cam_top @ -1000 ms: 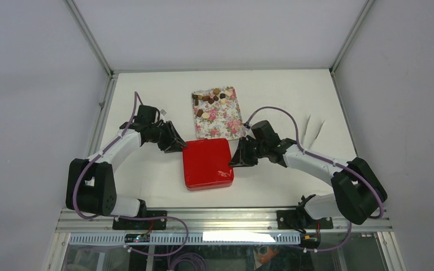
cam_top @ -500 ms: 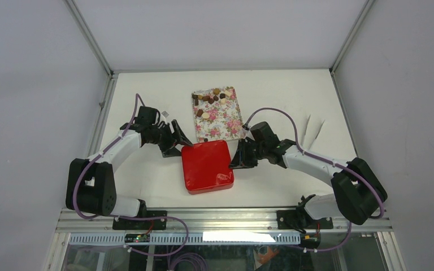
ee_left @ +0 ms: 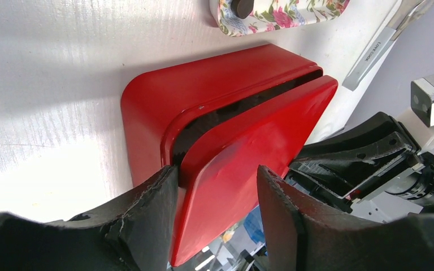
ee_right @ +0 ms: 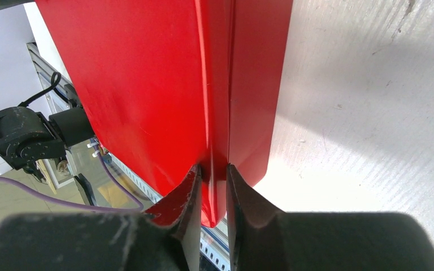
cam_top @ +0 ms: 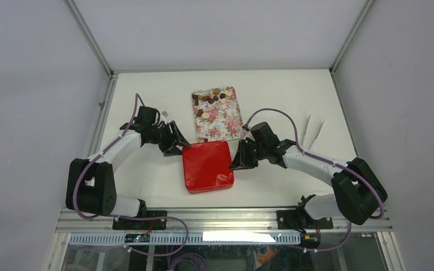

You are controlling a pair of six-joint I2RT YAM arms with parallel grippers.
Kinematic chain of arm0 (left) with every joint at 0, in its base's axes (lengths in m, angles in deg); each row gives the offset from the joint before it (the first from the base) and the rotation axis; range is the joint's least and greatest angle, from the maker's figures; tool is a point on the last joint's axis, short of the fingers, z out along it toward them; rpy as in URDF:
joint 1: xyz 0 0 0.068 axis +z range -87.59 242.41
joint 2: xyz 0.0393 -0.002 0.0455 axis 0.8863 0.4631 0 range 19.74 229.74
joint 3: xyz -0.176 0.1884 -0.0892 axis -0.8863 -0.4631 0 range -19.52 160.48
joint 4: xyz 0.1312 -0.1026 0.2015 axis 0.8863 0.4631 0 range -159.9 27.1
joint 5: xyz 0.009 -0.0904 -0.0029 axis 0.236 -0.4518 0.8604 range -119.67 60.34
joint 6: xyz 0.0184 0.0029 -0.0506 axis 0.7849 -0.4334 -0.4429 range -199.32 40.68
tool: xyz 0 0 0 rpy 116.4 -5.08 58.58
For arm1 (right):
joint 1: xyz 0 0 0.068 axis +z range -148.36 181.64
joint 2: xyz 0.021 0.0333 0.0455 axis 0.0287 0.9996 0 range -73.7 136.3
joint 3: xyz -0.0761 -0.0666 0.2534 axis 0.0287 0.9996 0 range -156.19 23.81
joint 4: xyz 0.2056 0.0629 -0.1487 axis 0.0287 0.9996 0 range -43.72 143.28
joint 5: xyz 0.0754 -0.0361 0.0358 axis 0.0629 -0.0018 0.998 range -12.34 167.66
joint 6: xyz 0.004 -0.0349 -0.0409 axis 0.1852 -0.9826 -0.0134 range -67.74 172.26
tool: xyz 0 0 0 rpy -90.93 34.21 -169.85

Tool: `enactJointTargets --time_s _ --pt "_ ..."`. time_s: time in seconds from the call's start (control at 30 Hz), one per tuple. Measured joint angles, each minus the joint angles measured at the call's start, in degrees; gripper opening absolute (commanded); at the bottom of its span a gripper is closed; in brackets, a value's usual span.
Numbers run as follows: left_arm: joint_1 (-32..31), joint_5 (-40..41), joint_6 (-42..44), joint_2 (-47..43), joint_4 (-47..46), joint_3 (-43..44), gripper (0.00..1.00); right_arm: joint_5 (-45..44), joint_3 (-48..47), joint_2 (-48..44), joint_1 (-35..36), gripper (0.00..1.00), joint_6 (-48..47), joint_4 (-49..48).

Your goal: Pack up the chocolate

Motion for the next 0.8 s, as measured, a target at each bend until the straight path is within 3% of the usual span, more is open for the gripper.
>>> enactJointTargets --time_s 0.2,0.4,0.53,0.8 --pt "0.0 0.2 0.0 0.0 0.0 0.0 0.54 -0.1 0.0 0.0 0.0 0.18 0.0 0.0" --pt "-0.1 -0.2 0.0 0.1 0.0 0.0 0.69 -0.5 -0.2 0.5 0.0 0.22 0.0 -0.1" --pt "-0.1 -0.3 0.1 0.2 0.0 0.0 0.73 -0.4 -1.2 1.8 0.0 0.28 0.0 -0.2" --pt "-0.2 0.4 0.3 0.2 1.9 0.2 0.85 -2.4 -4.3 5.1 0.2 0.31 0.4 0.3"
